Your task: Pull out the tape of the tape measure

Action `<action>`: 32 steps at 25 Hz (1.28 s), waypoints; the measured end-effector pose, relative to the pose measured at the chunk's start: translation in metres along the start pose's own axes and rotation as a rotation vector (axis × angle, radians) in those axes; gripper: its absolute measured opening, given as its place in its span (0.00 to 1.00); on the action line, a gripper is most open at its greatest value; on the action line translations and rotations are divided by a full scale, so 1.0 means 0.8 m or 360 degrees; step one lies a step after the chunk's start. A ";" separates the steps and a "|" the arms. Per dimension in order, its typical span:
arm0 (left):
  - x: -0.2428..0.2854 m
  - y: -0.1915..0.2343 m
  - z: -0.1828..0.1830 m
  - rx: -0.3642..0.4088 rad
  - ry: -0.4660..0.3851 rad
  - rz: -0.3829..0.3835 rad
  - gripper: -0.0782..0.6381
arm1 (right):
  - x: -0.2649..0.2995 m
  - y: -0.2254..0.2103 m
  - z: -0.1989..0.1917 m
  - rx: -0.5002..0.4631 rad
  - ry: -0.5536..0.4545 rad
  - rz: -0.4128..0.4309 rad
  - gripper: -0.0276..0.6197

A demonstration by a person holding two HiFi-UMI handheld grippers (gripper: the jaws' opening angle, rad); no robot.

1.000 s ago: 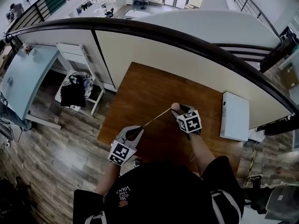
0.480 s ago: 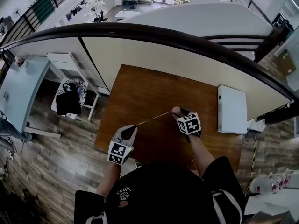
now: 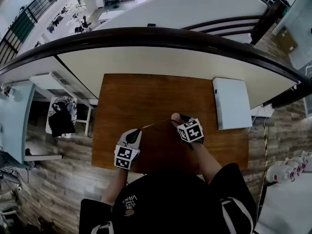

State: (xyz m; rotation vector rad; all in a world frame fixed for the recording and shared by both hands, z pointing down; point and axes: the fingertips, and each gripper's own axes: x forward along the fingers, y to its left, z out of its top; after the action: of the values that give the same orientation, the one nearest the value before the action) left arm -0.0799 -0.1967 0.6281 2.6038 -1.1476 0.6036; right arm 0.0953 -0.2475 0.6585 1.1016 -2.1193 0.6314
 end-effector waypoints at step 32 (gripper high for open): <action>0.177 0.007 -0.050 -0.0043 0.0389 -0.0035 0.13 | 0.014 -0.103 -0.085 0.0153 0.0104 -0.0341 0.38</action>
State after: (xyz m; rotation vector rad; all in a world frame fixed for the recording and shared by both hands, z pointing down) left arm -0.0090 -0.2775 0.7288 2.4339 -1.0407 0.8670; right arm 0.1823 -0.2516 0.7217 1.3215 -1.9005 0.6628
